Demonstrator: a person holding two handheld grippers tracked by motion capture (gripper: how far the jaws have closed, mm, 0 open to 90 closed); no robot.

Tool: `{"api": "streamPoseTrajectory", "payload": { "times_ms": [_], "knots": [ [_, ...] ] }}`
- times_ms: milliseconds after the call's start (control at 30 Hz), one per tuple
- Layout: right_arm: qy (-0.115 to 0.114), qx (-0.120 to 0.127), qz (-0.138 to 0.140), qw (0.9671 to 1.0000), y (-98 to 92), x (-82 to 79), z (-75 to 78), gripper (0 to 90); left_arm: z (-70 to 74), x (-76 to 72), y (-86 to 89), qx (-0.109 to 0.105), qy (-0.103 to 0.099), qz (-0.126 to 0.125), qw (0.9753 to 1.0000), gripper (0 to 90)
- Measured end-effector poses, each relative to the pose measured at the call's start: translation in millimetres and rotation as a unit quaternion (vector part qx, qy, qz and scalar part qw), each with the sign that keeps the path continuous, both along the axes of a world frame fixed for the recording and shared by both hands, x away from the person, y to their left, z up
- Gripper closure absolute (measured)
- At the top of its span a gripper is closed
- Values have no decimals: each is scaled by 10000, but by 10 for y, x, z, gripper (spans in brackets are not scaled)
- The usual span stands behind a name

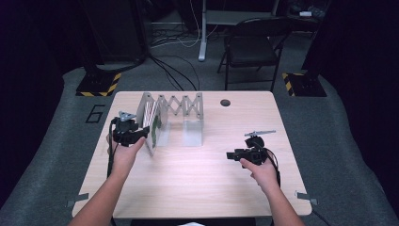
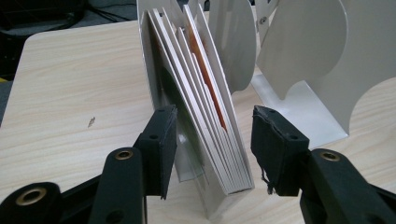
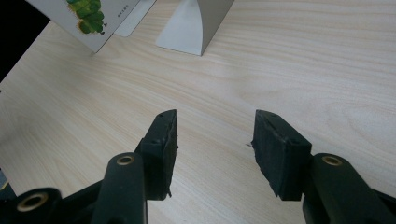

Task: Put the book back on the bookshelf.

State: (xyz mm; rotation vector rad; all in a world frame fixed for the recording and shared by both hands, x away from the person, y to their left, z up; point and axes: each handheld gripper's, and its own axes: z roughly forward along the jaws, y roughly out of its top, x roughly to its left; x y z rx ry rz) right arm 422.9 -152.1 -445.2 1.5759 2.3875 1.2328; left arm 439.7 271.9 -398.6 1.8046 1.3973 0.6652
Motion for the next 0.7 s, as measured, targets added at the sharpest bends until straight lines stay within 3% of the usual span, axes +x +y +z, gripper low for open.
{"api": "streamPoseTrajectory", "payload": {
  "times_ms": [67, 133, 400, 600, 700],
  "knots": [
    [-86, -13, 25, 10000, -9, 7, -8, 497, 11, -11, 1, 4, -2, -30, 10000, 503],
    [-19, -24, -13, 10000, -13, -5, -3, 496, 33, -35, 1, 20, -30, -127, 9999, 502],
    [-58, -19, -20, 10000, -21, -3, -14, 496, 146, -180, -33, 72, -31, -706, 9975, 502],
    [26, -10, -65, 10000, -20, -10, -12, 496, 192, -267, -91, 89, -37, -1050, 9944, 502],
    [-13, -30, -66, 10000, -28, -14, -14, 496, 209, -334, -135, 119, -11, -1339, 9909, 502]
  ]
}}
